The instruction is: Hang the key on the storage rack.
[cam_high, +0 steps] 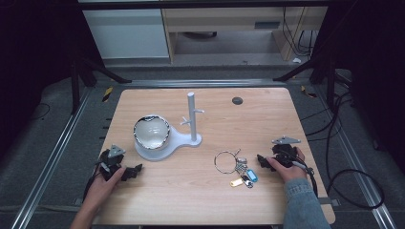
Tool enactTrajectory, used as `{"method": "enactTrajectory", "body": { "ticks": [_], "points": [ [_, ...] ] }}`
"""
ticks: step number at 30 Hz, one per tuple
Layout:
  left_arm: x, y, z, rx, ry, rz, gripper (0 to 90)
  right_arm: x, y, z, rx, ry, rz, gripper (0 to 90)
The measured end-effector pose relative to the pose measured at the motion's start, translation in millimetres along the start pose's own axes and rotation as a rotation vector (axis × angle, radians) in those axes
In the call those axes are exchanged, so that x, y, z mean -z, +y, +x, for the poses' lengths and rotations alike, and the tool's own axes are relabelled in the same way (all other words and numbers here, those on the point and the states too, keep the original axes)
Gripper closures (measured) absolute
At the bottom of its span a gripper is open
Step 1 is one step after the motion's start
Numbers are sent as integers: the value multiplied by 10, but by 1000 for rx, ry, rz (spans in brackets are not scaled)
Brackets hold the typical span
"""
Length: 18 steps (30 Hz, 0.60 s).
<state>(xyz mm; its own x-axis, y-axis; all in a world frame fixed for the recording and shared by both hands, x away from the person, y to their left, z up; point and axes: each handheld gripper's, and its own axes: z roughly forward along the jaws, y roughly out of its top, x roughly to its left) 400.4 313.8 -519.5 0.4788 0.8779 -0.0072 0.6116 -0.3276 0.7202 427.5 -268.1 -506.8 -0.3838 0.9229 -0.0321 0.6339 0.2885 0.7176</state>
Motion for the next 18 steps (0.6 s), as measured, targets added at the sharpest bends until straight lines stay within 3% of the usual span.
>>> {"method": "enactTrajectory", "body": {
  "ticks": [10,18],
  "points": [
    [0,0,0,-1,0,0,0,-1,2,4,0,-1,-2,22],
    [0,0,0,-1,0,0,0,56,41,-2,17,16,10,223]
  ]
}}
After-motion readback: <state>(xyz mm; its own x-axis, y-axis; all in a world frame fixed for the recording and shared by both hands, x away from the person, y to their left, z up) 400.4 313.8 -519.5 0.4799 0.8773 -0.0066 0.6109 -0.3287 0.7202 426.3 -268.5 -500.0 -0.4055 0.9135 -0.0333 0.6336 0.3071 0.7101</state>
